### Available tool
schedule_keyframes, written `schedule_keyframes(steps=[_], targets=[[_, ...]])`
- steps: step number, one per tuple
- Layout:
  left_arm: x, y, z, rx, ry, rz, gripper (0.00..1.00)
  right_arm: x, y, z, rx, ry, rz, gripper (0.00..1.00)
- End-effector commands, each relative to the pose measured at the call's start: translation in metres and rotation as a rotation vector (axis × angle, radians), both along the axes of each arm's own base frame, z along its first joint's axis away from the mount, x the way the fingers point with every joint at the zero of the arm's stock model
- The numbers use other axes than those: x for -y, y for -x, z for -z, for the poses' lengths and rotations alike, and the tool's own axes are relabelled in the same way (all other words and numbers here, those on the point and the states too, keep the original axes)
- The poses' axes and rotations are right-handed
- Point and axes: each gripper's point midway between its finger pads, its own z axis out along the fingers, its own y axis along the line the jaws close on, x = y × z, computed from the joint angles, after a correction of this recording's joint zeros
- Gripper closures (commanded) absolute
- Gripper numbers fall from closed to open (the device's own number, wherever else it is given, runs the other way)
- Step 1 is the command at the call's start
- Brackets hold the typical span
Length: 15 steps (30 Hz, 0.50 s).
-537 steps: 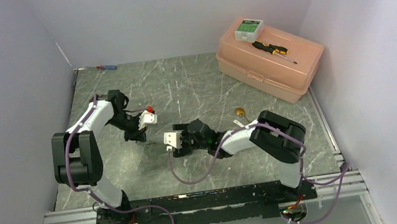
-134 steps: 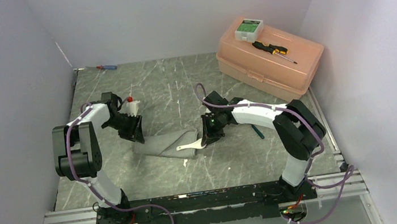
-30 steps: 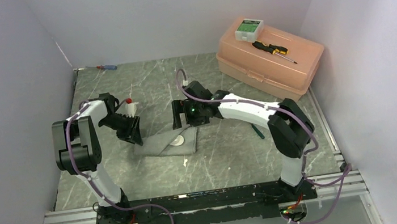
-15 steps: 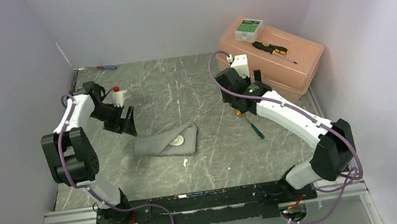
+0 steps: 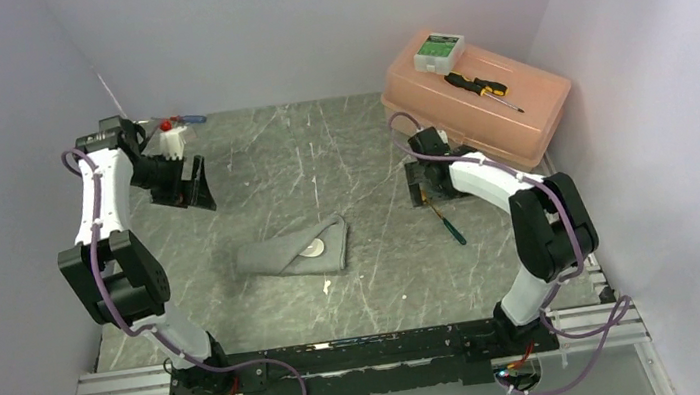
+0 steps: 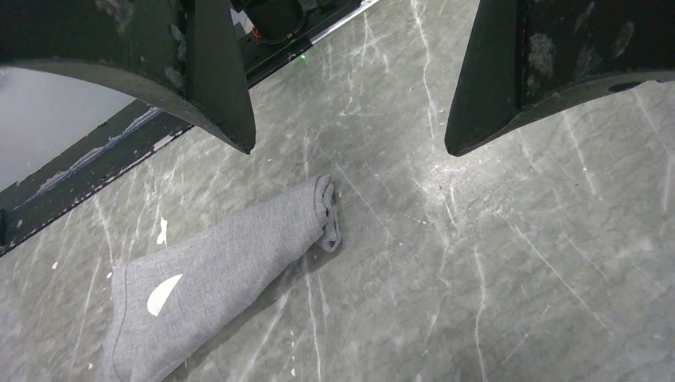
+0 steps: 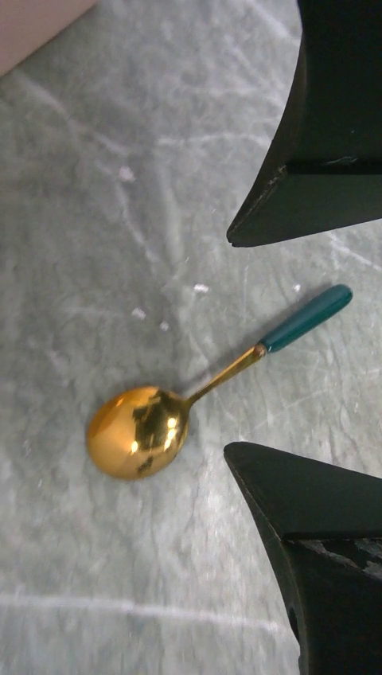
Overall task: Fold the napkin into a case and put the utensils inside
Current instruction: Pick up the spoon from the center of the board.
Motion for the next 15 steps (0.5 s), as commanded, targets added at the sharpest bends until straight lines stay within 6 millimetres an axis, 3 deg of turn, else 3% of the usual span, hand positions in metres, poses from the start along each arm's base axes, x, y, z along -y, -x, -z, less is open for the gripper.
schedule_keyframes(steps=[1, 6, 11, 15], targets=[[0.004, 0.0, -0.018, -0.006, 0.053, -0.021, 0.06, -0.035, -0.021, 0.001, 0.026, -0.184, -0.132, 0.04], [-0.001, -0.002, -0.022, 0.0, 0.052, -0.041, 0.06, -0.034, -0.02, 0.028, -0.051, -0.223, -0.111, 0.12], [-0.004, -0.005, -0.03, 0.017, 0.048, -0.059, 0.06, -0.027, -0.024, 0.043, -0.069, -0.249, -0.067, 0.22], [-0.005, -0.006, -0.035, 0.025, 0.049, -0.071, 0.06, -0.027, -0.03, 0.049, -0.073, -0.253, -0.057, 0.4]])
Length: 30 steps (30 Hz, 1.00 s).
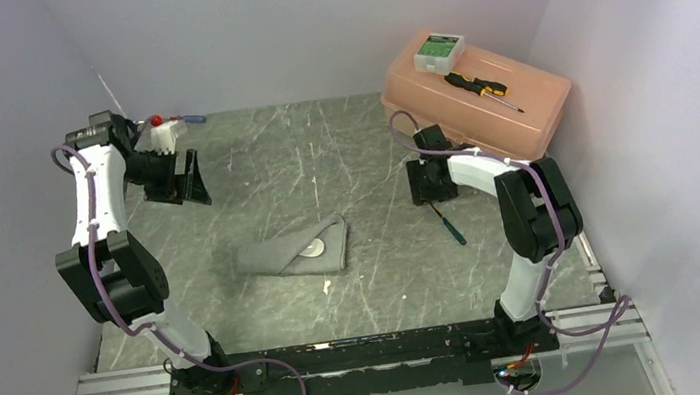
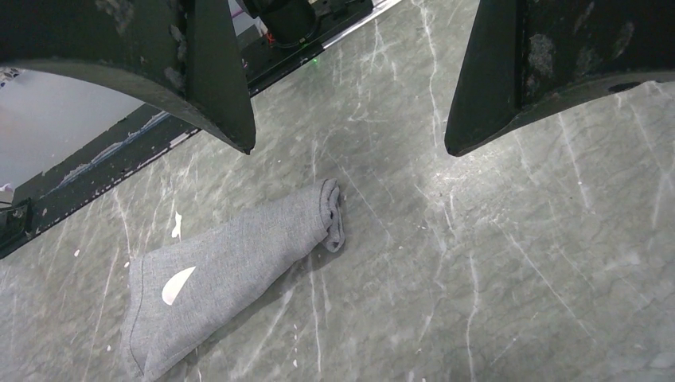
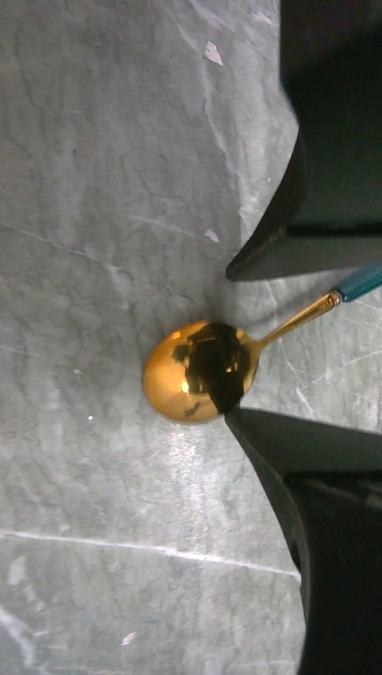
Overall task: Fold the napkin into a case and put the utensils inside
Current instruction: Pick up the spoon from the center of the board.
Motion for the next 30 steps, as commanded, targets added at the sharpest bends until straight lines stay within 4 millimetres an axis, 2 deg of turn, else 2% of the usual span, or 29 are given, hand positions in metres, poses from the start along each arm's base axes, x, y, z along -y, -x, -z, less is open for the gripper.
schedule_keyframes(steps=[1, 6, 10, 12, 16, 19, 25, 27, 30], targets=[[0.002, -0.004, -0.018, 0.032, 0.029, -0.02, 0.06, -0.005, -0.009, 0.011, -0.011, -0.031, -0.001, 0.47], [0.006, 0.001, -0.015, 0.011, 0.051, -0.029, 0.06, -0.015, -0.013, 0.004, 0.035, -0.087, 0.012, 0.82], [0.026, 0.015, -0.001, -0.042, 0.154, -0.016, 0.06, -0.025, -0.02, -0.015, 0.115, -0.126, 0.021, 0.98], [0.038, 0.023, 0.009, -0.069, 0.187, 0.005, 0.06, -0.033, -0.026, -0.033, 0.174, -0.143, 0.018, 1.0], [0.069, 0.038, 0.021, -0.107, 0.189, 0.097, 0.06, -0.058, -0.039, -0.081, 0.317, -0.216, -0.003, 1.0], [0.096, 0.043, 0.018, -0.111, 0.205, 0.172, 0.06, -0.092, -0.04, -0.127, 0.443, -0.322, -0.052, 1.0], [0.152, 0.054, -0.003, -0.049, 0.243, 0.363, 0.06, -0.148, -0.028, -0.239, 0.726, -0.67, -0.045, 1.0], [0.168, 0.058, -0.011, -0.005, 0.259, 0.422, 0.06, -0.165, -0.02, -0.267, 0.787, -0.778, -0.03, 1.0], [0.187, 0.064, -0.027, 0.072, 0.303, 0.496, 0.06, -0.189, -0.014, -0.297, 0.809, -0.91, 0.01, 1.0]])
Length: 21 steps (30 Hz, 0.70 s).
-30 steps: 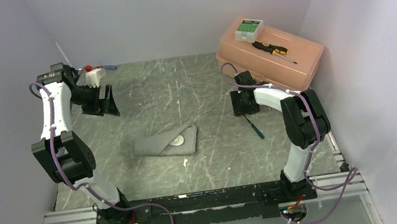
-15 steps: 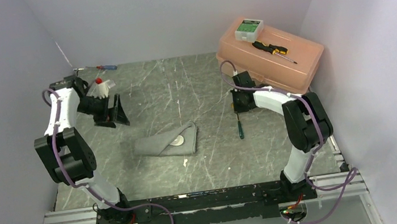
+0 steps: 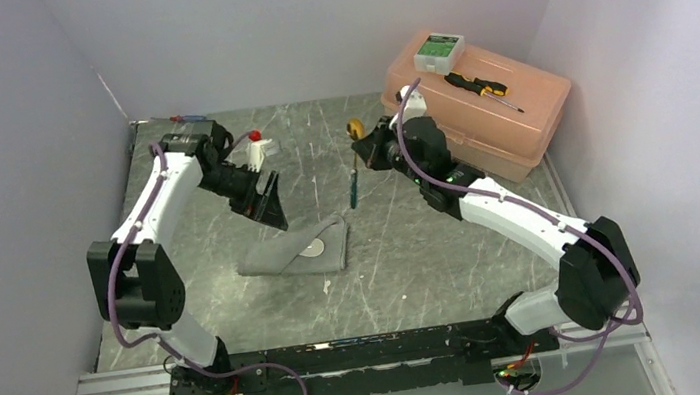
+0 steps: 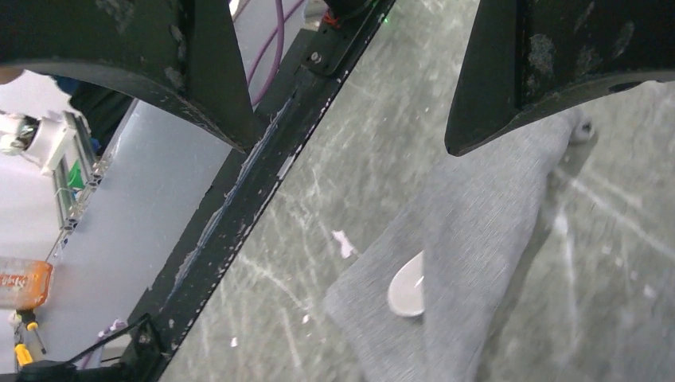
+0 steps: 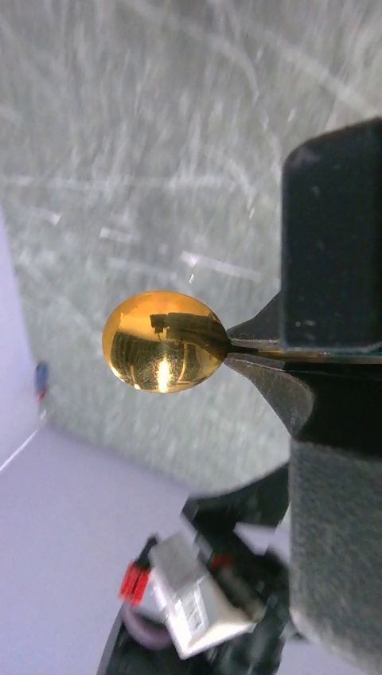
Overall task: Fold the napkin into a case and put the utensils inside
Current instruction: Pick up the spoon from the center of the board, then pass from the right arm to the left
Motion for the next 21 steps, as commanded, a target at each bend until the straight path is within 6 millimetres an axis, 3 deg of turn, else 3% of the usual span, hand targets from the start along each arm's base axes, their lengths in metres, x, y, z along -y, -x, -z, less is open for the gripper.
schedule_keyframes(steps=[1, 10, 17, 21], targets=[[0.031, 0.002, -0.047, 0.172, 0.131, 0.075, 0.06, -0.036, 0.001, -0.071, 0.104, -0.301, 0.022, 1.0], [0.05, 0.006, -0.084, 0.171, 0.246, 0.092, 0.06, -0.089, 0.024, -0.116, 0.171, -0.397, -0.024, 1.0], [0.049, 0.006, -0.086, 0.257, 0.249, 0.08, 0.06, -0.12, 0.038, -0.129, 0.173, -0.45, -0.053, 1.0], [0.048, 0.007, -0.087, 0.281, 0.247, 0.076, 0.2, -0.134, 0.044, -0.129, 0.168, -0.459, -0.068, 1.0]])
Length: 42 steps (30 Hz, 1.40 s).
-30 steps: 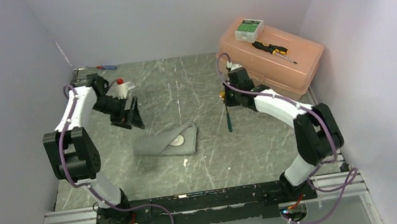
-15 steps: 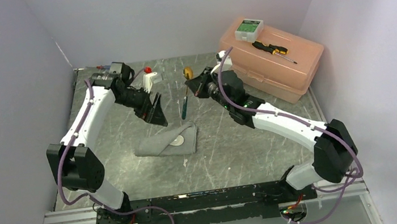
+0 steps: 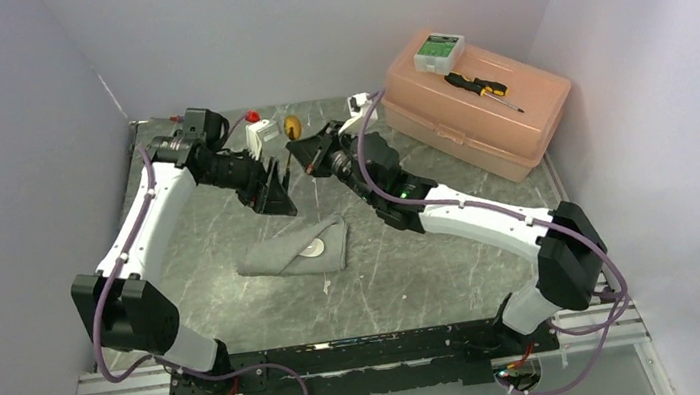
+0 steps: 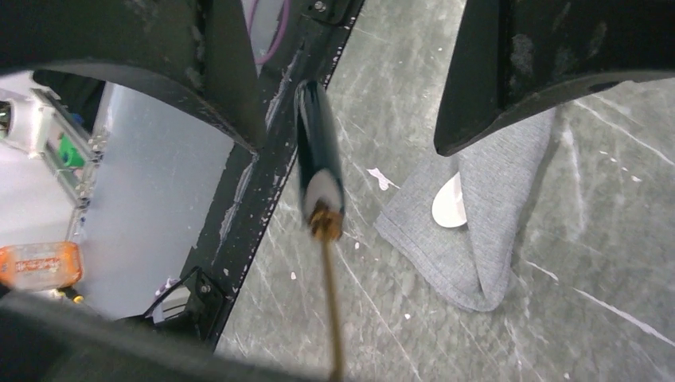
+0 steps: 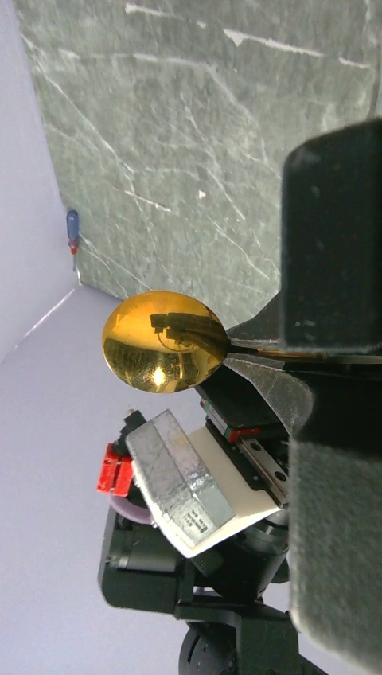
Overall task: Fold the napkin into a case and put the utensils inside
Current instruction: Pass from the right arm to the left, then pass from the left arm to the right
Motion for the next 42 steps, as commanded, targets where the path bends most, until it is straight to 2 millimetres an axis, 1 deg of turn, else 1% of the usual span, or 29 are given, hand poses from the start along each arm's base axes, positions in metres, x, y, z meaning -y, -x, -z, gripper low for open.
schedule_keyframes(steps=[1, 2, 3, 5, 6, 7, 8, 9, 10, 11, 13, 14, 15, 16, 17, 19, 20, 21, 22, 25, 27, 28, 29, 32, 36, 39, 42], targets=[[0.003, 0.0, -0.018, 0.085, 0.042, 0.003, 0.26, -0.012, 0.005, -0.041, 0.06, -0.117, 0.0, 1.0], [0.003, -0.001, -0.017, 0.091, 0.033, 0.002, 0.35, -0.015, 0.006, -0.041, 0.062, -0.117, -0.005, 1.0], [0.001, -0.002, -0.015, 0.096, 0.024, -0.001, 0.46, -0.016, 0.007, -0.042, 0.063, -0.117, -0.006, 1.0], [-0.003, -0.005, -0.011, 0.121, -0.007, -0.008, 0.76, -0.018, 0.008, -0.04, 0.06, -0.112, -0.011, 1.0], [-0.006, -0.008, -0.008, 0.138, -0.032, -0.017, 0.94, -0.019, 0.009, -0.039, 0.06, -0.109, -0.016, 1.0], [-0.009, -0.01, -0.005, 0.156, -0.053, -0.023, 0.97, -0.019, 0.008, -0.036, 0.052, -0.097, -0.013, 1.0], [-0.014, -0.012, -0.002, 0.19, -0.082, -0.02, 0.97, -0.021, 0.009, -0.032, 0.037, -0.078, -0.019, 1.0], [-0.019, -0.015, 0.002, 0.221, -0.12, -0.022, 0.97, -0.021, 0.008, -0.029, 0.019, -0.058, -0.023, 0.95], [-0.026, -0.018, 0.005, 0.264, -0.162, -0.023, 0.97, -0.02, 0.007, -0.026, 0.001, -0.033, -0.021, 0.85], [-0.035, -0.023, 0.009, 0.319, -0.218, -0.026, 0.97, -0.017, 0.007, -0.024, -0.013, -0.017, -0.022, 0.73], [-0.055, -0.035, 0.015, 0.447, -0.334, -0.032, 0.97, -0.007, 0.008, -0.022, -0.055, 0.003, -0.033, 0.54], [-0.066, -0.044, 0.012, 0.545, -0.394, -0.038, 0.97, 0.0, 0.009, -0.021, -0.082, 0.019, -0.034, 0.45], [-0.076, -0.052, 0.012, 0.625, -0.453, -0.043, 0.97, 0.006, 0.011, -0.019, -0.107, 0.035, -0.04, 0.38], [-0.088, -0.059, 0.009, 0.709, -0.52, -0.048, 0.97, 0.012, 0.013, -0.02, -0.121, 0.048, -0.053, 0.35], [-0.098, -0.065, 0.009, 0.786, -0.582, -0.036, 0.97, 0.021, 0.015, -0.014, -0.161, 0.082, -0.053, 0.33], [-0.117, -0.076, 0.001, 0.978, -0.714, -0.008, 0.97, 0.036, 0.018, -0.011, -0.213, 0.094, -0.07, 0.31], [-0.122, -0.08, -0.001, 1.087, -0.766, 0.028, 0.97, 0.042, 0.019, -0.01, -0.241, 0.083, -0.092, 0.31], [-0.129, -0.084, -0.007, 1.197, -0.832, 0.051, 0.97, 0.044, 0.02, -0.009, -0.267, 0.073, -0.119, 0.31], [-0.132, -0.086, -0.009, 1.298, -0.878, 0.086, 0.97, 0.045, 0.021, -0.009, -0.294, 0.066, -0.147, 0.32], [-0.127, -0.082, -0.027, 1.626, -0.982, 0.218, 0.97, 0.037, 0.027, -0.009, -0.353, 0.076, -0.228, 0.33], [-0.115, -0.077, -0.045, 1.865, -1.025, 0.27, 0.97, 0.029, 0.034, -0.009, -0.379, 0.074, -0.28, 0.34], [-0.11, -0.075, -0.055, 1.967, -1.046, 0.29, 0.97, 0.025, 0.038, -0.007, -0.395, 0.071, -0.302, 0.34], [-0.105, -0.074, -0.06, 2.038, -1.062, 0.308, 0.97, 0.021, 0.042, -0.003, -0.408, 0.072, -0.321, 0.34], [-0.101, -0.077, -0.075, 2.163, -1.132, 0.326, 0.97, 0.015, 0.05, 0.013, -0.447, 0.095, -0.351, 0.34], [-0.103, -0.087, -0.083, 2.21, -1.207, 0.287, 0.97, 0.008, 0.058, 0.027, -0.458, 0.122, -0.37, 0.34], [-0.099, -0.089, -0.094, 2.281, -1.21, 0.252, 0.97, -0.005, 0.061, 0.039, -0.483, 0.129, -0.411, 0.34], [-0.097, -0.092, -0.097, 2.307, -1.221, 0.249, 0.97, -0.014, 0.062, 0.043, -0.494, 0.119, -0.434, 0.35]])
